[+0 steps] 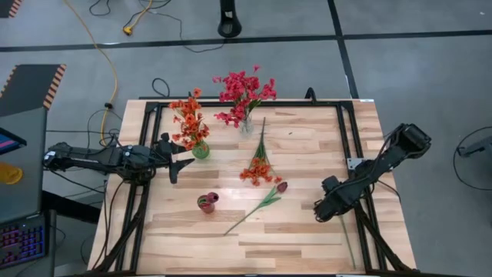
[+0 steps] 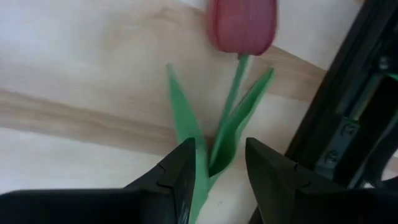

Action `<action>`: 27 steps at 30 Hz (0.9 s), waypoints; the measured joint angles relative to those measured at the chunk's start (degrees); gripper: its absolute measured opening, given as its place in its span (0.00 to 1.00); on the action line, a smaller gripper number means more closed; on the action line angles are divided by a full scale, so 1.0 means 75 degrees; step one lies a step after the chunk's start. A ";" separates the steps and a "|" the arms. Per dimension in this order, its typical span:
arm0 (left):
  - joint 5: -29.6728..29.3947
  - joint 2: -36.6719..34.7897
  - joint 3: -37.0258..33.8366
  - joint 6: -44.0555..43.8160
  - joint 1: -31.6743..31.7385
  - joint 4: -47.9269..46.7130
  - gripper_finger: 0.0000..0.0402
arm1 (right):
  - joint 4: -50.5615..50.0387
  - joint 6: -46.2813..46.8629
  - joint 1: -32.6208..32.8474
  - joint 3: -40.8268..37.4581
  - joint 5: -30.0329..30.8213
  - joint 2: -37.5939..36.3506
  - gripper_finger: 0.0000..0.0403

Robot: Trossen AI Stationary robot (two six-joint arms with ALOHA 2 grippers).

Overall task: Sort flowers into vase by color
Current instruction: Put the right red tulip into the red vase

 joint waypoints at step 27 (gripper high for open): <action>-0.0043 0.0000 0.0000 0.0000 0.0000 0.0000 0.51 | 0.1154 -0.0066 -0.0006 -0.0891 -0.0134 -0.0026 0.08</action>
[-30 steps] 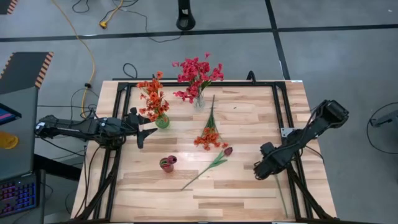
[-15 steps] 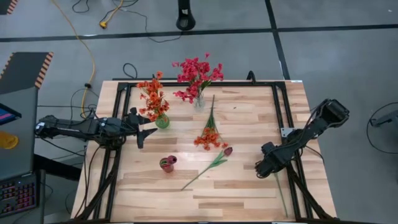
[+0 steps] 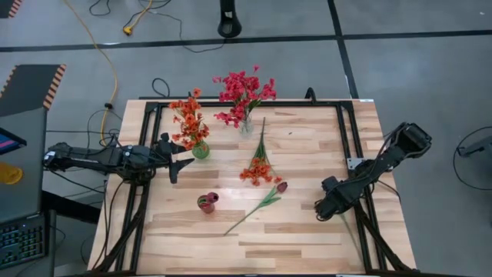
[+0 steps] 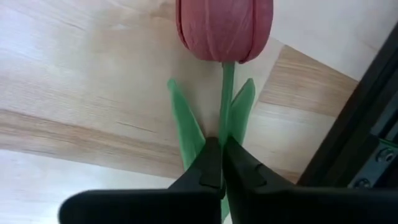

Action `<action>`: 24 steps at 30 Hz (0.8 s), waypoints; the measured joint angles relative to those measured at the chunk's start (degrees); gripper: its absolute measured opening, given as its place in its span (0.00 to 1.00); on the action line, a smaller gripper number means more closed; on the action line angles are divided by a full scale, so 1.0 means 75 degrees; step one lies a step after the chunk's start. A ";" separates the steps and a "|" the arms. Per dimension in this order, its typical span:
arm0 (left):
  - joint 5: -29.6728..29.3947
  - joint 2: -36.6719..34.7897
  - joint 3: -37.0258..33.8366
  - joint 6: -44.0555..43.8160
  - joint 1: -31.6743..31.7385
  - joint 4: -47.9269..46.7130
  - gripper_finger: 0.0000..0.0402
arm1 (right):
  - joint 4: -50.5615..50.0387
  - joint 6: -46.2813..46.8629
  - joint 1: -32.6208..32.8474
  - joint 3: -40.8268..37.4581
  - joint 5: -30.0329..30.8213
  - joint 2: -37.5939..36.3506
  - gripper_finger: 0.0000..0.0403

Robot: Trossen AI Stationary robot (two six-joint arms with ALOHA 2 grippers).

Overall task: Sort flowers into vase by color
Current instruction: Put the right red tulip into the red vase

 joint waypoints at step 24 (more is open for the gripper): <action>-0.0012 0.0000 0.0000 0.0000 -0.0002 0.0067 0.51 | -0.0053 -0.0919 -0.0237 0.1888 0.2103 0.0026 0.09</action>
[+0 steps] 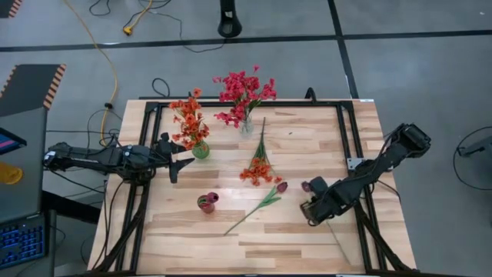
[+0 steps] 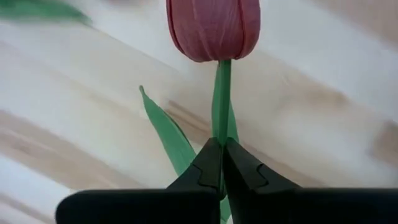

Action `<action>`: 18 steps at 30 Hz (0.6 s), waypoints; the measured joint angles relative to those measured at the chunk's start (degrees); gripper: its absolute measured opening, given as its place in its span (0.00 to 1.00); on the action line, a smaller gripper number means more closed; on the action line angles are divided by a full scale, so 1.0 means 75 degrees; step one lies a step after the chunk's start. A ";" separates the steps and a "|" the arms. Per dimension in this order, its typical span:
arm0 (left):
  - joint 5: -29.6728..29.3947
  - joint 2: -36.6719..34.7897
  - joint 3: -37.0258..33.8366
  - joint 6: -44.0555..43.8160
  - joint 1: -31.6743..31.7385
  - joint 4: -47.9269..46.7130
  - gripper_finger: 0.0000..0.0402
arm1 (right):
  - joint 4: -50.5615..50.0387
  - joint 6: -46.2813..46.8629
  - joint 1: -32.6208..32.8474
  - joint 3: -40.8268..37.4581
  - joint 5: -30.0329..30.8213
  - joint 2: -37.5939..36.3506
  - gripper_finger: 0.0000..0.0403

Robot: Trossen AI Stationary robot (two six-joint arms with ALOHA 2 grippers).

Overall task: Sort flowers into vase by color
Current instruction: Put the right red tulip into the red vase

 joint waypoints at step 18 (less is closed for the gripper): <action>0.0000 0.0000 0.0000 0.0003 0.0002 0.0186 0.51 | 0.1899 -0.4481 -0.1633 0.1443 0.3274 -0.0009 0.08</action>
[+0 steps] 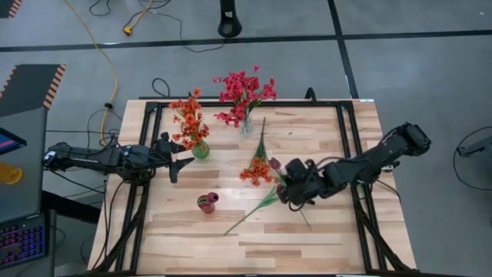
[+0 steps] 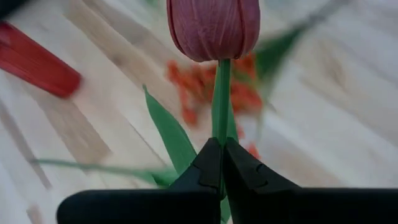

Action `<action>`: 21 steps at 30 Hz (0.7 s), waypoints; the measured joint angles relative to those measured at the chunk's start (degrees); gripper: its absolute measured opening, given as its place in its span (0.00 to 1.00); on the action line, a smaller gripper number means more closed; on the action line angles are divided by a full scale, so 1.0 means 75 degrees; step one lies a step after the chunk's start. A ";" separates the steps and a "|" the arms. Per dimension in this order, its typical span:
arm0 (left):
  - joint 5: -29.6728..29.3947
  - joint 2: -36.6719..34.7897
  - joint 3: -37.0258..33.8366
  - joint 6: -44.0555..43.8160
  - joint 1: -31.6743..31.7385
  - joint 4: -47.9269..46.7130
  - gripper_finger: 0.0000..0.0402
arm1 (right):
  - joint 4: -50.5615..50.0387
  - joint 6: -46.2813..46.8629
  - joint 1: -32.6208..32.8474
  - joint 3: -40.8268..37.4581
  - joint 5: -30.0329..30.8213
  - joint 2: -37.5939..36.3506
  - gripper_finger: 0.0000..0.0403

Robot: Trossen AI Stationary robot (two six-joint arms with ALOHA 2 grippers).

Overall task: Sort flowers into vase by color
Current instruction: Put the right red tulip into the red vase

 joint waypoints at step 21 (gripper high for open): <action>0.1112 0.0741 -0.0003 -0.0026 -0.0001 0.1507 0.51 | 0.6249 -0.5989 -0.1379 0.0003 -0.0045 -0.0003 0.09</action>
